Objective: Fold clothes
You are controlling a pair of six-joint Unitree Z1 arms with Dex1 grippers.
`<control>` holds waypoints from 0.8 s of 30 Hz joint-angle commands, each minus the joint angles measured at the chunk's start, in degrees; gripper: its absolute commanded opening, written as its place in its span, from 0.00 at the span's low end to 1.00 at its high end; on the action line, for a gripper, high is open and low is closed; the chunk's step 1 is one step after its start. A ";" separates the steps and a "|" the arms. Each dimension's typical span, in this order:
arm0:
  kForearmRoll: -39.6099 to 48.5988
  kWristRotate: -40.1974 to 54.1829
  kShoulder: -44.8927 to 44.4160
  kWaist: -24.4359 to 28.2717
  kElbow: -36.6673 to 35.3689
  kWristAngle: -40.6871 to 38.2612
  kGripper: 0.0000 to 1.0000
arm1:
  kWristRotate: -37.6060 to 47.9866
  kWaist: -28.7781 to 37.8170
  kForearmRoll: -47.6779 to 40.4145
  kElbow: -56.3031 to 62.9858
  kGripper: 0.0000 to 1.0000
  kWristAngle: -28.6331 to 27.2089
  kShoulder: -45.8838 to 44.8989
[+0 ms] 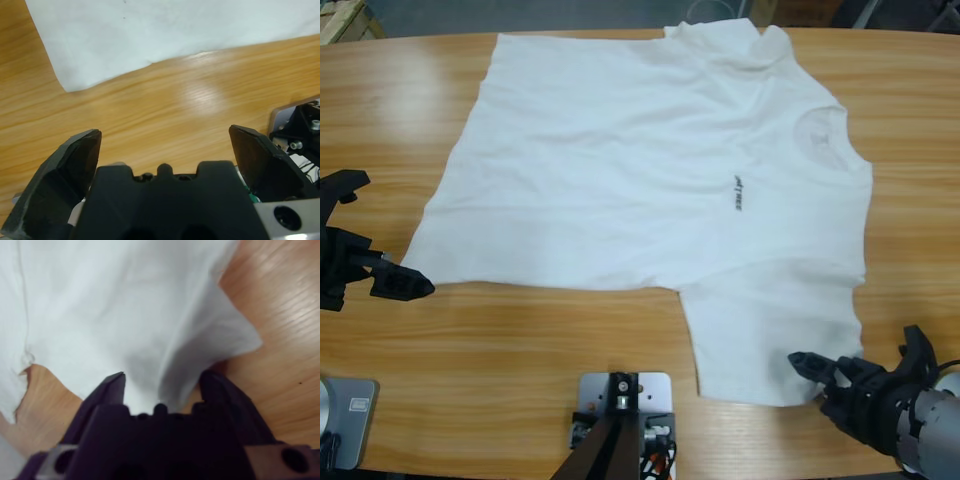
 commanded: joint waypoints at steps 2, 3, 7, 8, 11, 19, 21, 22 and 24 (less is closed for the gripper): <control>0.05 0.79 1.59 -0.52 1.48 -1.38 1.00 | -1.66 -1.43 1.74 1.62 0.00 0.72 2.04; 0.05 0.79 1.59 -0.52 1.50 -1.38 1.00 | -2.08 -1.66 1.97 1.46 0.00 0.72 1.90; 0.05 0.88 1.77 -0.52 1.97 -1.66 1.00 | -4.84 -3.33 3.48 0.35 0.00 0.76 0.60; 0.05 0.88 1.77 -0.52 2.06 -1.92 1.00 | -6.14 -3.89 4.11 -0.30 0.00 0.76 0.37; 0.05 0.82 1.29 -0.52 2.09 -2.17 1.00 | -13.59 -7.44 11.79 -6.79 0.00 0.93 0.28; -0.25 -9.71 -0.41 1.84 4.03 -0.41 1.00 | -28.01 -14.42 18.74 -14.99 0.00 5.54 3.71; -2.34 -15.44 -1.10 4.86 6.56 -0.50 1.00 | -30.20 -15.16 18.74 -15.66 0.00 6.07 4.77; -4.51 -17.51 -2.05 5.42 8.07 -0.50 1.00 | -31.36 -15.61 18.72 -15.91 0.00 6.19 5.42; -7.85 -22.47 -2.73 6.64 10.81 -0.46 1.00 | -35.16 -16.77 18.83 -16.86 0.00 6.28 6.24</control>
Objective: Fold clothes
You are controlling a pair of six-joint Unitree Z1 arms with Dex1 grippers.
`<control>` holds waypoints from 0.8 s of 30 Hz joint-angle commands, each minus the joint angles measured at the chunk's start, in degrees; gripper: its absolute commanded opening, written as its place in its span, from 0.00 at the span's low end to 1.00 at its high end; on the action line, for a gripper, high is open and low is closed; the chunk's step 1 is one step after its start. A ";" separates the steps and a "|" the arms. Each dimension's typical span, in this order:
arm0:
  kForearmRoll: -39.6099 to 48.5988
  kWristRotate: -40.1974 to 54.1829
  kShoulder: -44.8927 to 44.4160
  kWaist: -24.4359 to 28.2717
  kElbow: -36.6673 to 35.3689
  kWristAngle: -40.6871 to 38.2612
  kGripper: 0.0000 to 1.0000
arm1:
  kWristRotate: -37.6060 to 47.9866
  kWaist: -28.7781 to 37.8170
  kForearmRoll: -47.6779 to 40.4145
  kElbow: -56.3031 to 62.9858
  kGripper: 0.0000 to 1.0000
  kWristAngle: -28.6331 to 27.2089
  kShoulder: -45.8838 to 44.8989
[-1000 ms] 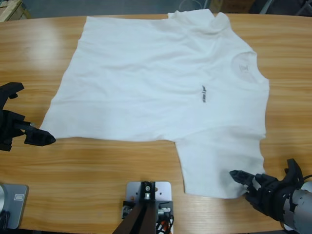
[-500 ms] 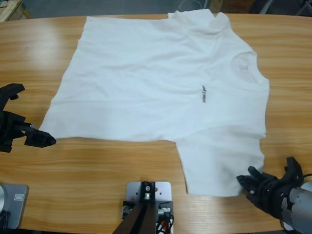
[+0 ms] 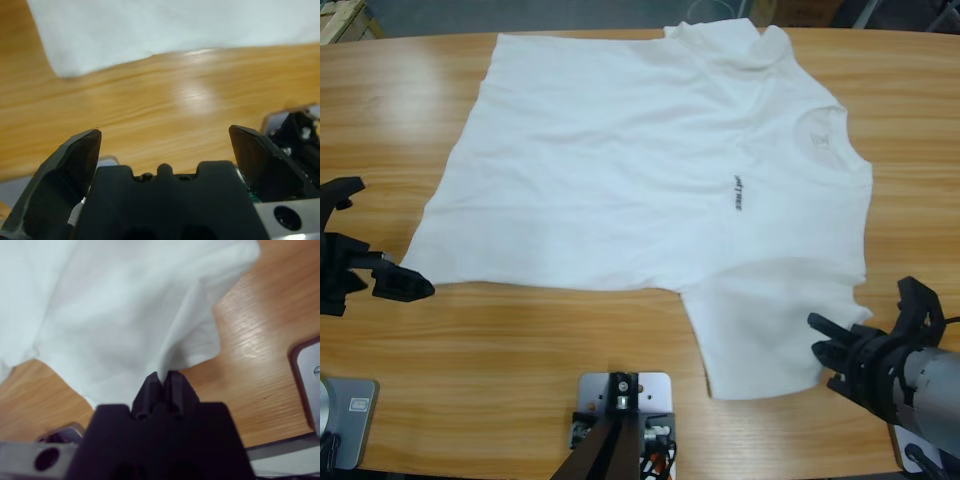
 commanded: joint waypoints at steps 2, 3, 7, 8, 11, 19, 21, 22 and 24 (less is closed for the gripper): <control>-9.31 -17.62 -2.29 6.28 10.24 2.08 1.00 | -9.70 -3.54 0.88 -2.53 0.00 1.71 4.96; -11.49 -18.96 -1.84 7.11 11.49 2.62 1.00 | -9.87 -3.61 0.88 -2.49 0.00 1.64 4.96; -24.18 -25.13 -1.77 15.12 20.49 0.32 1.00 | -10.07 -3.80 0.88 -2.53 0.00 1.03 4.17; -27.20 -25.87 -2.06 16.93 22.35 -0.49 1.00 | -10.29 -3.94 0.88 -2.51 0.00 0.96 4.00; -29.77 -28.03 -1.22 20.04 23.72 -1.51 1.00 | -10.43 -4.06 0.79 -2.26 0.00 0.96 4.01; -36.70 -28.64 5.46 19.97 25.80 -2.83 0.99 | -11.14 -4.77 0.61 -1.28 0.00 0.52 2.91; -36.70 -28.49 5.49 19.64 25.90 -2.77 0.98 | -11.14 -4.92 0.63 -1.03 0.00 0.52 2.47; -36.61 -28.22 4.76 19.64 25.99 -2.26 0.93 | -11.14 -5.08 0.65 -1.02 0.00 0.52 2.38; -36.82 -28.03 5.39 19.64 25.94 -1.14 0.74 | -11.14 -5.12 0.61 -0.84 0.00 0.66 2.29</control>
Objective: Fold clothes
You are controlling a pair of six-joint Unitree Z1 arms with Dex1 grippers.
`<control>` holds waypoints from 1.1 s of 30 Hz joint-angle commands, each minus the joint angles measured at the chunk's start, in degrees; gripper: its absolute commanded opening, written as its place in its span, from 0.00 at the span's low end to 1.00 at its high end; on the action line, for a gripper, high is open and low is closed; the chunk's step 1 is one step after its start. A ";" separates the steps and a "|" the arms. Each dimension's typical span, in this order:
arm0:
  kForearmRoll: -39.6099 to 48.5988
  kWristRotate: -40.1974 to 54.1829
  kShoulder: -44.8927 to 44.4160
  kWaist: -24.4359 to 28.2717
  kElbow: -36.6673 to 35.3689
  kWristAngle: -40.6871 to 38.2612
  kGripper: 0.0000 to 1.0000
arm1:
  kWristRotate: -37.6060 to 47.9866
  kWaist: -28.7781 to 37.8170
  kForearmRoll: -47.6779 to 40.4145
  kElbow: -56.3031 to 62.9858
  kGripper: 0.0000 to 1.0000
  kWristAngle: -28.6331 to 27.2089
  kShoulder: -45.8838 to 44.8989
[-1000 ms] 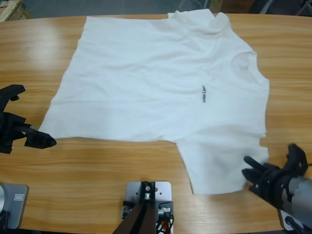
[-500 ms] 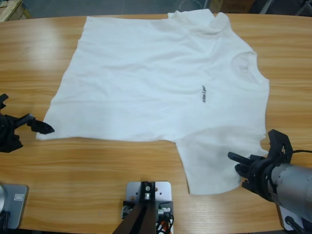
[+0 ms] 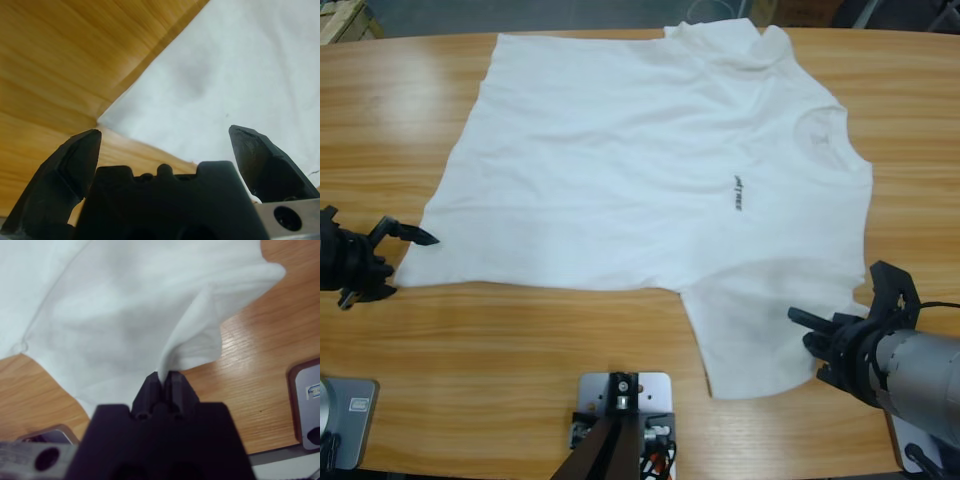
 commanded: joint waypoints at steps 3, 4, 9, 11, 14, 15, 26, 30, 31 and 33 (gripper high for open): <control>-4.61 -0.20 4.36 -0.39 2.78 0.90 0.02 | -0.92 -1.01 0.22 2.19 0.00 -0.37 -1.59; -5.14 -0.25 4.96 -0.39 3.36 1.11 0.00 | -0.92 -1.01 0.25 2.31 0.00 -0.46 -1.89; -7.79 0.12 5.34 -0.39 5.33 1.86 0.00 | -0.92 -1.01 -0.13 2.56 0.00 -0.48 -1.96; -9.16 0.84 4.78 -0.39 5.66 1.90 0.00 | -0.92 -1.01 -0.17 2.57 0.00 -0.36 -1.89; -9.02 2.07 4.11 -0.30 5.01 1.76 0.00 | -0.92 -1.01 -0.66 2.87 0.00 -0.21 -1.96; -9.02 2.67 4.08 -0.30 4.86 1.67 0.00 | -0.92 -1.01 -0.76 2.82 0.00 -0.21 -1.98; 10.40 1.58 -5.92 -0.04 -0.33 7.08 0.00 | -2.28 -1.01 7.78 -1.19 0.00 -1.97 -0.28; 14.64 -0.95 -8.30 -1.97 -1.56 6.29 0.00 | -1.13 -0.81 10.36 -4.37 0.00 -0.85 -1.08; 15.22 -1.50 -8.37 -2.55 -1.88 6.29 0.00 | -0.80 -0.41 12.16 -5.71 0.00 -0.83 -1.70; 15.31 -1.76 -7.94 -3.01 -2.00 6.29 0.00 | -0.61 0.56 14.55 -8.40 0.00 -0.99 -3.49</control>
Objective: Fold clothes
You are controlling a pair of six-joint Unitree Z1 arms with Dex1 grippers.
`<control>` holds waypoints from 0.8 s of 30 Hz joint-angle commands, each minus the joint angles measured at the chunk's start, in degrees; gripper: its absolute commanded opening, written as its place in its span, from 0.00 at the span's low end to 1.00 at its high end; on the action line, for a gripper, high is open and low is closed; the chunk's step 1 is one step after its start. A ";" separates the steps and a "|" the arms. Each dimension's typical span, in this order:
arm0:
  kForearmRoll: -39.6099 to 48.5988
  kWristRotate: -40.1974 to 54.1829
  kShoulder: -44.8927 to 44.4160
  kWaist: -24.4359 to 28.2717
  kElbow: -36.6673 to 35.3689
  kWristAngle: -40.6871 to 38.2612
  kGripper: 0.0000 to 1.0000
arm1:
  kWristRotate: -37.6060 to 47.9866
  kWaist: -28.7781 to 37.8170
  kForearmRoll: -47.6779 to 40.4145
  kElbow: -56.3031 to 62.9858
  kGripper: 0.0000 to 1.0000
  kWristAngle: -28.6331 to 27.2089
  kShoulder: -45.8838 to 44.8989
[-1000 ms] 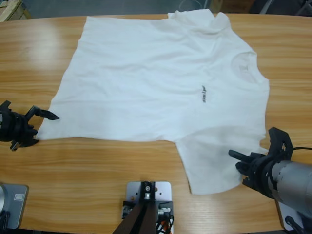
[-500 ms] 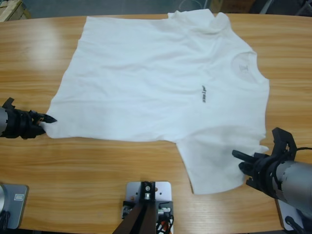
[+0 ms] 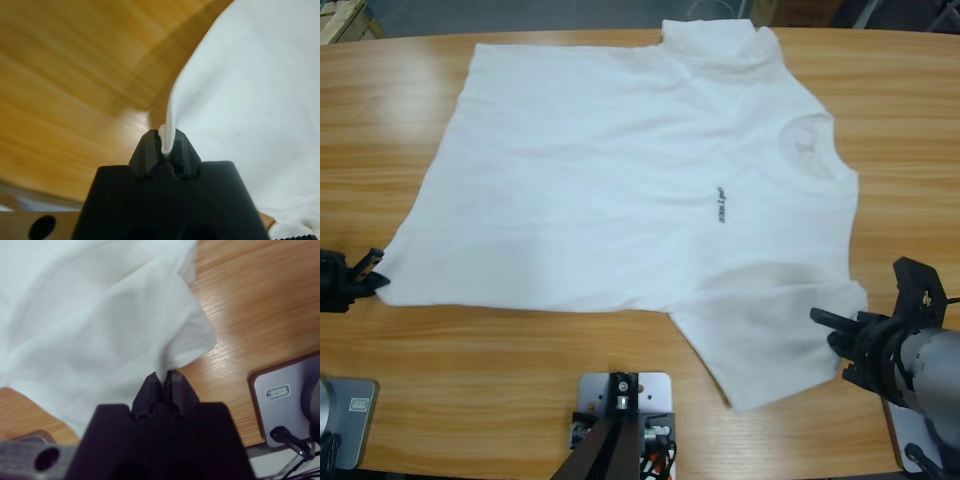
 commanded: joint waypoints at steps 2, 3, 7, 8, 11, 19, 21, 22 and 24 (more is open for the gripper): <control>4.78 -3.27 -2.03 -2.88 -1.39 0.37 0.00 | 0.61 2.26 7.88 -10.26 0.00 -0.84 -3.03; 4.59 -3.55 -1.64 -2.99 -1.39 0.39 0.00 | -0.13 2.56 7.84 -12.48 0.00 -1.53 -2.86; 4.10 -4.06 -0.43 -3.13 -2.59 0.62 0.00 | -10.24 2.57 5.10 -16.78 0.00 -7.31 -1.01; 4.17 -3.89 -0.53 -3.13 -3.50 0.67 0.00 | -12.88 2.43 5.05 -17.59 0.00 -8.93 -0.22; 4.69 -3.54 -0.64 -3.10 -7.28 0.85 0.00 | -21.17 -1.29 4.48 -18.58 0.00 -12.55 2.26; 5.06 -1.29 3.35 1.84 -17.19 0.73 0.00 | -46.85 -18.40 -0.33 -19.32 0.00 -16.43 0.31; 5.24 -0.51 4.55 3.04 -19.30 0.57 0.00 | -52.30 -22.86 -3.23 -20.07 0.00 -15.87 0.34; 5.55 -0.20 5.18 3.11 -20.30 0.55 0.00 | -54.15 -24.51 -3.94 -20.79 0.00 -15.47 1.05; 6.12 0.10 6.15 3.11 -21.78 0.55 0.00 | -56.31 -26.78 -4.38 -23.02 0.00 -14.64 2.86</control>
